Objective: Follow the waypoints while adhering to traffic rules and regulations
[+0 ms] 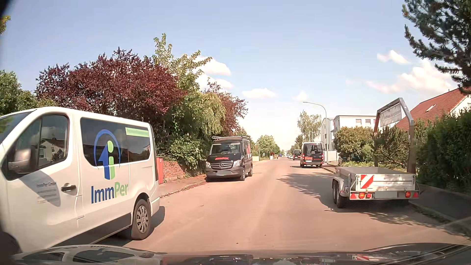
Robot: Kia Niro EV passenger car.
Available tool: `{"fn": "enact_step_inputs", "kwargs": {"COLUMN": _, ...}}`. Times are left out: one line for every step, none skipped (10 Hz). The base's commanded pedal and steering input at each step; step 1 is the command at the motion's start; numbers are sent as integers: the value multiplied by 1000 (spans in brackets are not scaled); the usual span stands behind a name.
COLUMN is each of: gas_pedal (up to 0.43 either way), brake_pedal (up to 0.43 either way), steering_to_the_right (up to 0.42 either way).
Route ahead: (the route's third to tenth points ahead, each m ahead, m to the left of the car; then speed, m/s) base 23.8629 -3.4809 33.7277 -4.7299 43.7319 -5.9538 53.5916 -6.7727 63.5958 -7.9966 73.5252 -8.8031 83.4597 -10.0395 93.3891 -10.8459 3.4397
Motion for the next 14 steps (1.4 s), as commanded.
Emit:
{"fn": "enact_step_inputs", "kwargs": {"gas_pedal": 0, "brake_pedal": 24, "steering_to_the_right": -2}}
{"fn": "enact_step_inputs", "kwargs": {"gas_pedal": 0, "brake_pedal": 18, "steering_to_the_right": -2}}
{"fn": "enact_step_inputs", "kwargs": {"gas_pedal": 0, "brake_pedal": 12, "steering_to_the_right": -1}}
{"fn": "enact_step_inputs", "kwargs": {"gas_pedal": 0, "brake_pedal": 18, "steering_to_the_right": 3}}
{"fn": "enact_step_inputs", "kwargs": {"gas_pedal": 0, "brake_pedal": 12, "steering_to_the_right": 8}}
{"fn": "enact_step_inputs", "kwargs": {"gas_pedal": 0, "brake_pedal": 18, "steering_to_the_right": 13}}
{"fn": "enact_step_inputs", "kwargs": {"gas_pedal": 0, "brake_pedal": 18, "steering_to_the_right": 18}}
{"fn": "enact_step_inputs", "kwargs": {"gas_pedal": 0, "brake_pedal": 18, "steering_to_the_right": 23}}
{"fn": "enact_step_inputs", "kwargs": {"gas_pedal": 0, "brake_pedal": 12, "steering_to_the_right": 32}}
{"fn": "enact_step_inputs", "kwargs": {"gas_pedal": 0, "brake_pedal": 18, "steering_to_the_right": 43}}
{"fn": "enact_step_inputs", "kwargs": {"gas_pedal": 0, "brake_pedal": 12, "steering_to_the_right": 51}}
{"fn": "enact_step_inputs", "kwargs": {"gas_pedal": 0, "brake_pedal": 18, "steering_to_the_right": 57}}
{"fn": "enact_step_inputs", "kwargs": {"gas_pedal": 8, "brake_pedal": 18, "steering_to_the_right": 62}}
{"fn": "enact_step_inputs", "kwargs": {"gas_pedal": 8, "brake_pedal": 12, "steering_to_the_right": 66}}
